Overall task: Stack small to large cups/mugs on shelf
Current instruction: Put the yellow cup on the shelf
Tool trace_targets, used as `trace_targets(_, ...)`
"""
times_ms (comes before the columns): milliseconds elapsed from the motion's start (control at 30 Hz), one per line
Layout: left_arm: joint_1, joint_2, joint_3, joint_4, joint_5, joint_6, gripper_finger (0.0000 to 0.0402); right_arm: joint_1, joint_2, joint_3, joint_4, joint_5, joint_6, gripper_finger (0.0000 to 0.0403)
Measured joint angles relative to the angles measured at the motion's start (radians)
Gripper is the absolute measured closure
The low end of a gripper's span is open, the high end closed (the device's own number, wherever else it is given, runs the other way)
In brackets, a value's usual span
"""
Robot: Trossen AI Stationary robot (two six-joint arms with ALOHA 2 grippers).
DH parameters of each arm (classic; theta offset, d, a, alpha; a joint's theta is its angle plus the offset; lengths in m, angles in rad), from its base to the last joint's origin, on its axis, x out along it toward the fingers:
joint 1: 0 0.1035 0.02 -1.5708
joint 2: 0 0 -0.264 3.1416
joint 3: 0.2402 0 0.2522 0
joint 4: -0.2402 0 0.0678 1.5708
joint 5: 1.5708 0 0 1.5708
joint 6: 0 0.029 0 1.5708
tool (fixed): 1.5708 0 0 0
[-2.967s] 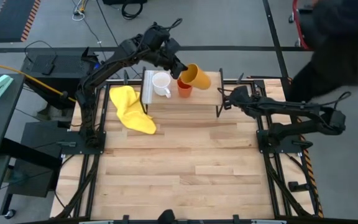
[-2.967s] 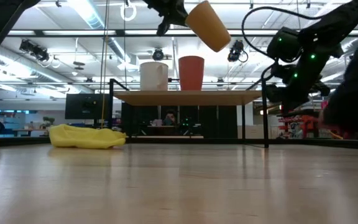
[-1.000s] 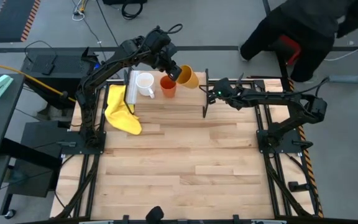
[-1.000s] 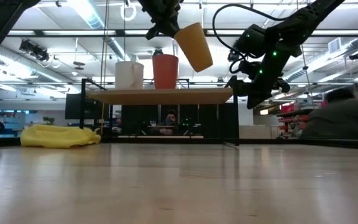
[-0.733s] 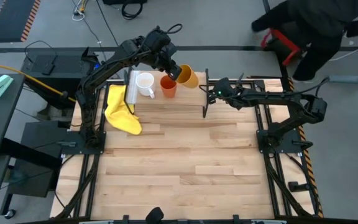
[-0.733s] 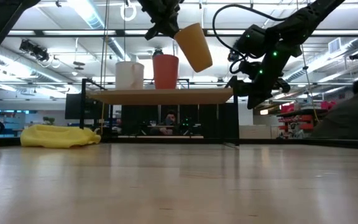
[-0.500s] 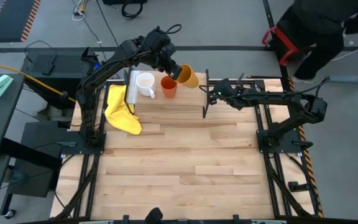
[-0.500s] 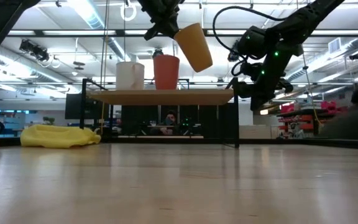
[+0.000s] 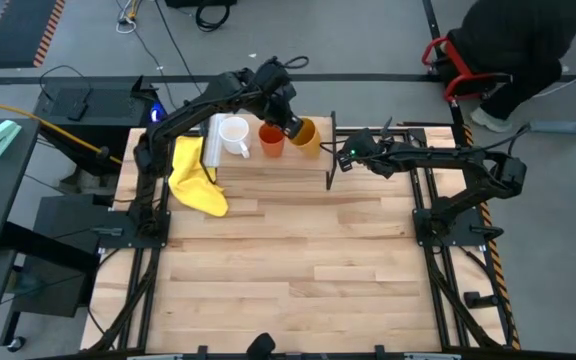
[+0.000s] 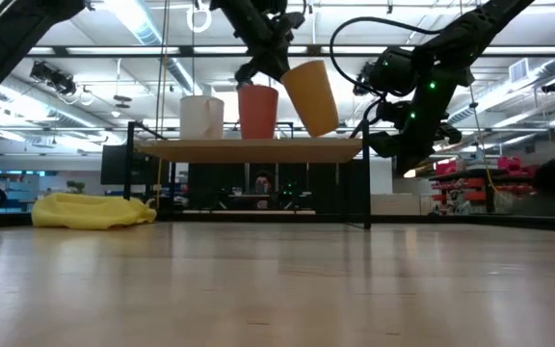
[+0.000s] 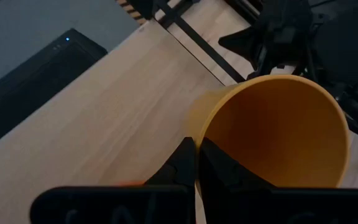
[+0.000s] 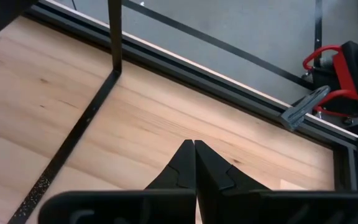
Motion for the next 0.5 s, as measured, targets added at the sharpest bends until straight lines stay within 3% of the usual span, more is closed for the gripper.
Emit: trace_targets(500,0.005,0.010,0.000,0.015,0.002,0.005,0.0392,-0.001,-0.020,-0.001,0.002,0.001,-0.016,0.0399)
